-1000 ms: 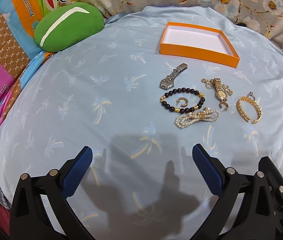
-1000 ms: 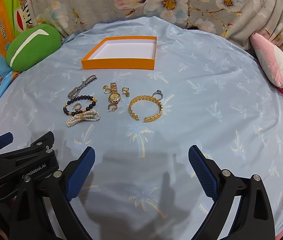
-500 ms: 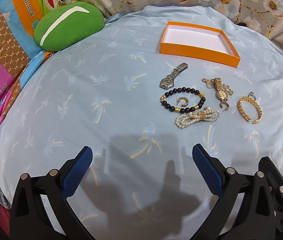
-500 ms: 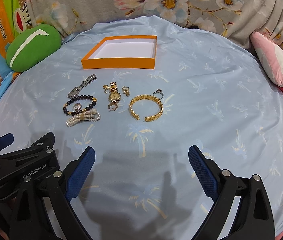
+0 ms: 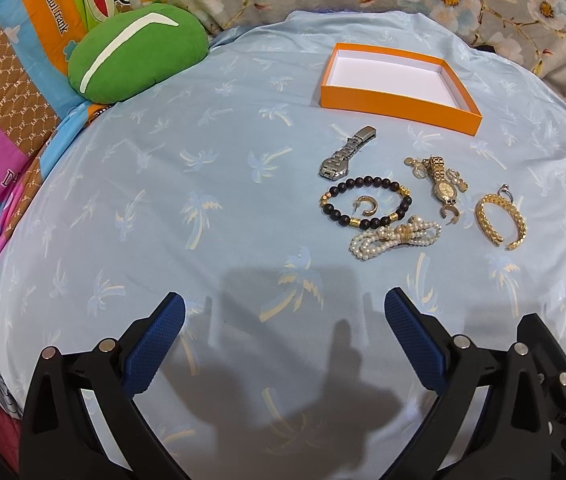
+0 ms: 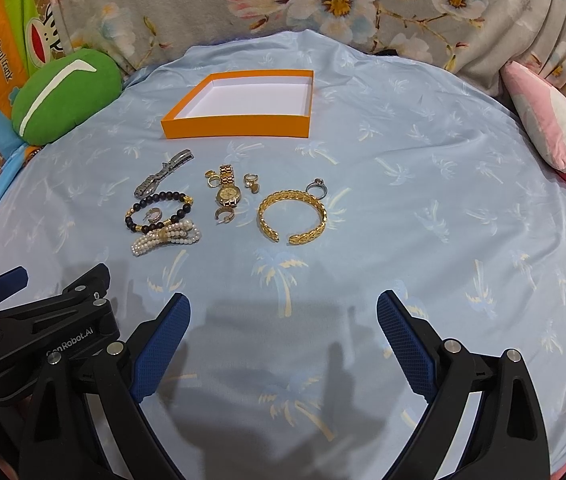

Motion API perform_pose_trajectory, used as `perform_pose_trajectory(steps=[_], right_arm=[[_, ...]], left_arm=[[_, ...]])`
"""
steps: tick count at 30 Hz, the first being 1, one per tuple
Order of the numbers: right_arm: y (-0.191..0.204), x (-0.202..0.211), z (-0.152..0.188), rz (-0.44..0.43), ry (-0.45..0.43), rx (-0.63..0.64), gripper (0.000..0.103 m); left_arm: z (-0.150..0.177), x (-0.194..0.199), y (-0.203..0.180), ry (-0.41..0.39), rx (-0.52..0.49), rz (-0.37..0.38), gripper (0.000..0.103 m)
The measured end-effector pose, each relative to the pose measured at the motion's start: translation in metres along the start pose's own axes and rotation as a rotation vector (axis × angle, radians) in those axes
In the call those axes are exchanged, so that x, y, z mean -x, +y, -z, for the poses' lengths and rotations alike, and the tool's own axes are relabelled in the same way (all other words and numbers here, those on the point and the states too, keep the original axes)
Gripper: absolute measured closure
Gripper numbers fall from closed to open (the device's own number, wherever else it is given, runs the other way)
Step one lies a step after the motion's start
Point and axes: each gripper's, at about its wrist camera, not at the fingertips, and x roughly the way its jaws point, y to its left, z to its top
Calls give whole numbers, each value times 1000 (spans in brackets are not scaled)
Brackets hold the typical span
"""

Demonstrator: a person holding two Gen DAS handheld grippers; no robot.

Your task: Organize jewelry

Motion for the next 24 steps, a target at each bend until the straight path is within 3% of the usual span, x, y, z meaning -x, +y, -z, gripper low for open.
perform_pose_trajectory(steps=[24], right_arm=[[-3, -4, 1, -13, 10, -9, 10]], left_arm=[[1, -6, 1, 9, 4, 6, 5]])
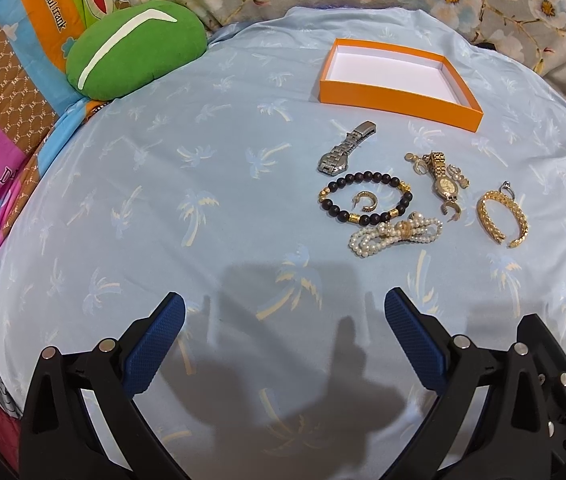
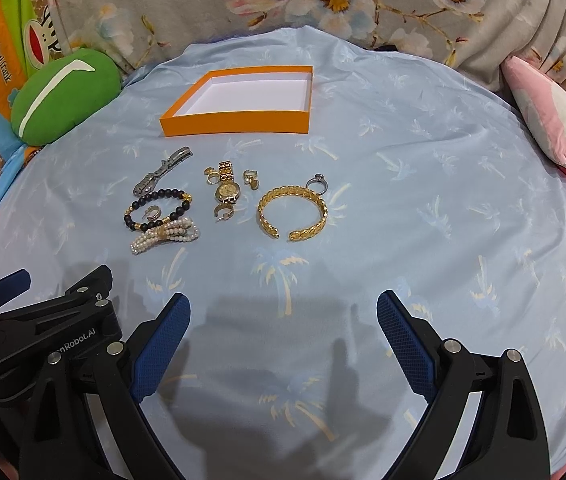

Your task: Organize jewelry

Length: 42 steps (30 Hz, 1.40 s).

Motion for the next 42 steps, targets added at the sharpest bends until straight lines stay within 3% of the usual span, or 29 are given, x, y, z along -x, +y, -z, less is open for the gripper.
perform_pose_trajectory(steps=[15, 22, 27, 29, 37, 42], right_arm=[[-23, -34, -31, -23, -4, -53, 10], [-13, -62, -47, -25, 9, -28, 12], [-19, -80, -48, -32, 42, -52, 21], [-21, -85, -48, -45, 59, -64, 30], [-18, -86, -50, -34, 34, -31, 50], [-21, -84, -48, -56, 33, -40, 51]], left_arm=[[-9, -12, 18, -6, 58, -6, 5], [-12, -26, 24, 26, 66, 53, 5], [-15, -30, 22, 24, 55, 80, 5], [-17, -32, 20, 27, 50, 92, 5], [-23, -36, 6, 34, 21, 136, 5], [-28, -38, -8, 33, -9, 155, 5]])
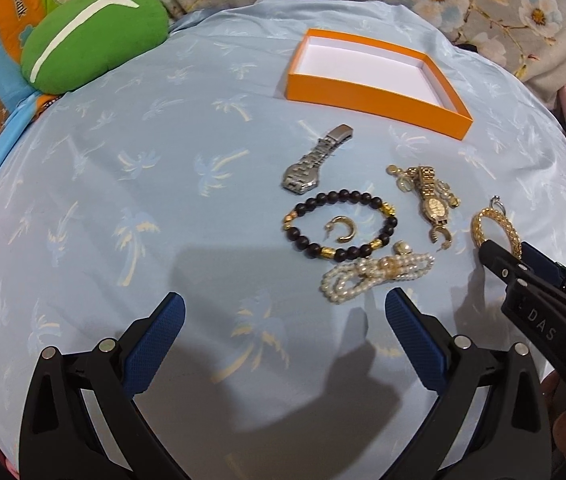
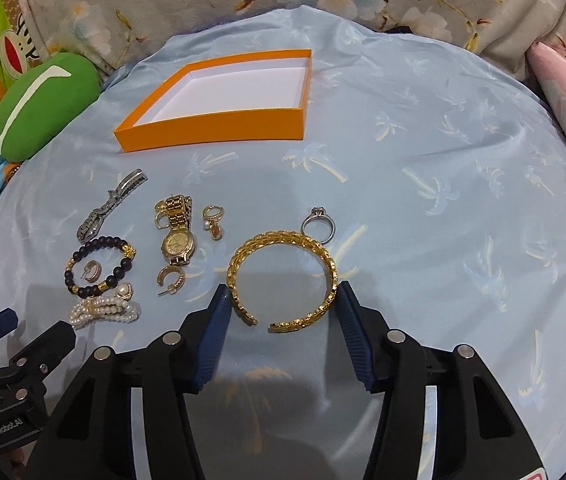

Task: Organize jewelry
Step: 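Close the right tool on the gold cuff bangle while the left tool approaches the pearl bracelet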

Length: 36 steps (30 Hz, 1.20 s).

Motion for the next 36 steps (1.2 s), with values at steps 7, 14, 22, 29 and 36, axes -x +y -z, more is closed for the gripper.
perform_pose_trajectory(steps=[7, 14, 22, 29, 36], right_arm=[[-10, 11, 4, -21, 11, -33, 51], [-16, 16, 4, -25, 6, -50, 51], [-19, 15, 2, -34, 10, -58, 51], [-14, 15, 7, -53, 16, -43, 51], [-13, 17, 12, -57, 17, -45, 51]], left_arm=[[-9, -11, -11, 16, 0, 27, 6], [-17, -9, -17, 5, 23, 54, 12], [-25, -27, -29, 74, 27, 4, 11], [-8, -22, -25, 67, -18, -38, 10], [-6, -11, -20, 23, -50, 41, 50]])
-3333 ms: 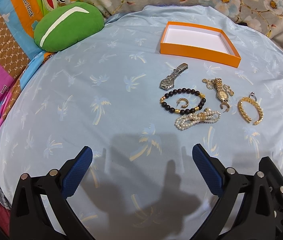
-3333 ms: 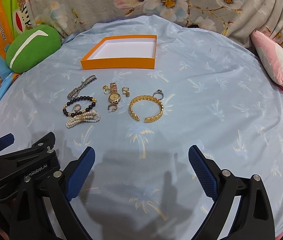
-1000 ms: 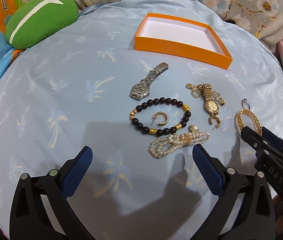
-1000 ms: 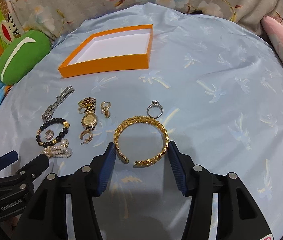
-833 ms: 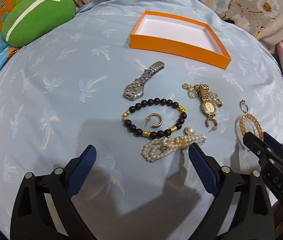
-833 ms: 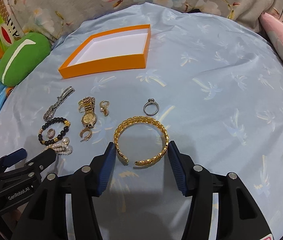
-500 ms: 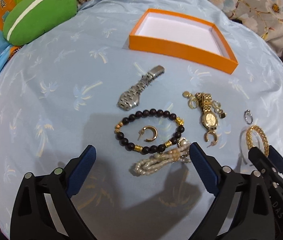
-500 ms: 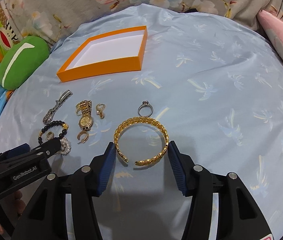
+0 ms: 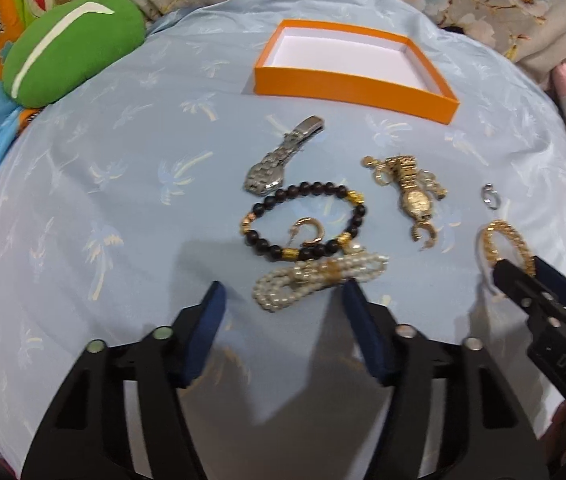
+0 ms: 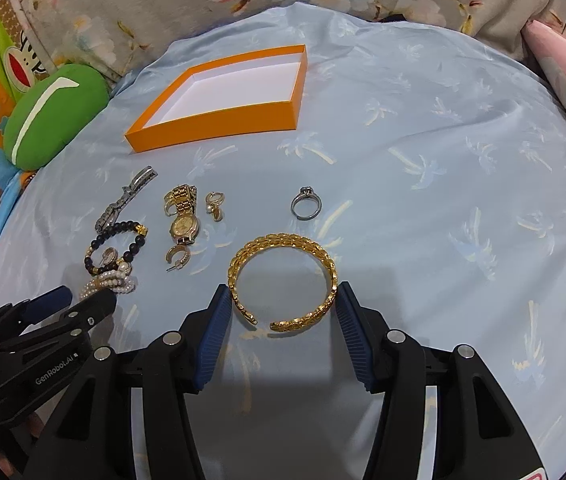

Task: Organize jewelry
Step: 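Close the right tool on the gold cuff bangle while the left tool approaches the pearl bracelet, then close the left tool on the pearl bracelet while the right tool holds the bangle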

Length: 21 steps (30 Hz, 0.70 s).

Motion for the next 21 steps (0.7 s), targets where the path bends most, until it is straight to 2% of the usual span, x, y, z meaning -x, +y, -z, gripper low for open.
perform_pose_trajectory(steps=[2, 4, 6, 9, 13, 15, 21], right_arm=[[0, 1, 0, 3, -3, -2, 51], [-1, 2, 0, 4, -4, -5, 50], [-1, 2, 0, 6, -6, -7, 50], [-2, 2, -1, 6, -6, -8, 51], [-2, 3, -1, 6, -5, -7, 51], [-2, 3, 0, 7, -5, -6, 51], [-2, 3, -1, 11, -1, -9, 51]], left_arm=[[0, 1, -3, -1, -11, 43, 56], [1, 4, -6, -2, -28, 88, 69], [2, 5, -5, -2, -21, 124, 68], [-3, 8, -1, -34, -30, 110, 65], [-7, 2, 4, -28, -45, 152, 65], [-6, -1, 1, -22, -76, 187, 65], [1, -1, -16, -68, -219, 245, 64]])
